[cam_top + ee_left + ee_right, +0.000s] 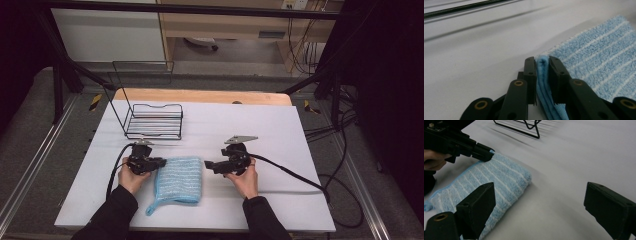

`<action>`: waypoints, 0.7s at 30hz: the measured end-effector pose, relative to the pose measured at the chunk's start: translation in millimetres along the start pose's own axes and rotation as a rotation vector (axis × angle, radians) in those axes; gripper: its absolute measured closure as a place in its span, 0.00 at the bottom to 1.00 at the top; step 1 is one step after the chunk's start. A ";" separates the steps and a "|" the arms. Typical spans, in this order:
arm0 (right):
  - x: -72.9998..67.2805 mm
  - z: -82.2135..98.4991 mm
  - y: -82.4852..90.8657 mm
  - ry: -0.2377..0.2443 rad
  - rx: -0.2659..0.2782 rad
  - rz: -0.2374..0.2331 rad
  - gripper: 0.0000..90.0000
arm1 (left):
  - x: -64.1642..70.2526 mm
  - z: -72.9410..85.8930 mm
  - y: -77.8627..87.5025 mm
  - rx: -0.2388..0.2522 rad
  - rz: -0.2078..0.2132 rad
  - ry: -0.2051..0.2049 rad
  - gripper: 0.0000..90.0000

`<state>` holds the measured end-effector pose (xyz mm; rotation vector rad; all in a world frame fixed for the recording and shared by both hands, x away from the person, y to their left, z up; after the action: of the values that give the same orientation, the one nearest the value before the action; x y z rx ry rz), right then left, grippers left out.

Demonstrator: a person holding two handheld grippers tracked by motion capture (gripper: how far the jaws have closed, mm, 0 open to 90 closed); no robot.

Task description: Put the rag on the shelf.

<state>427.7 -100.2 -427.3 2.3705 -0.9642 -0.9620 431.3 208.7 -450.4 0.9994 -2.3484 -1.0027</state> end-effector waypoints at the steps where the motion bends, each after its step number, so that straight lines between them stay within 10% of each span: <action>1: 0.0 0.0 0.0 0.000 0.000 0.000 0.15 | -0.1 0.0 -0.2 0.002 0.000 0.001 0.85; 21: -10.0 1.6 -58.1 -0.047 -0.101 0.014 0.64 | -1.8 0.8 -0.3 0.009 0.013 -0.001 0.85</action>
<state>447.3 -53.6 -457.7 2.2644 -0.9250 -1.0407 432.1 210.3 -451.3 0.9854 -2.3598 -0.9887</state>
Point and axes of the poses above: each handheld gripper's, and its own axes: y roughly backward along the jaws, z roughly out of its underside, x roughly to its right, the point moved 1 cm from there along -y, roughly forward along the jaws, and after that the axes turned 13 degrees about -y, right-handed, at the moved point
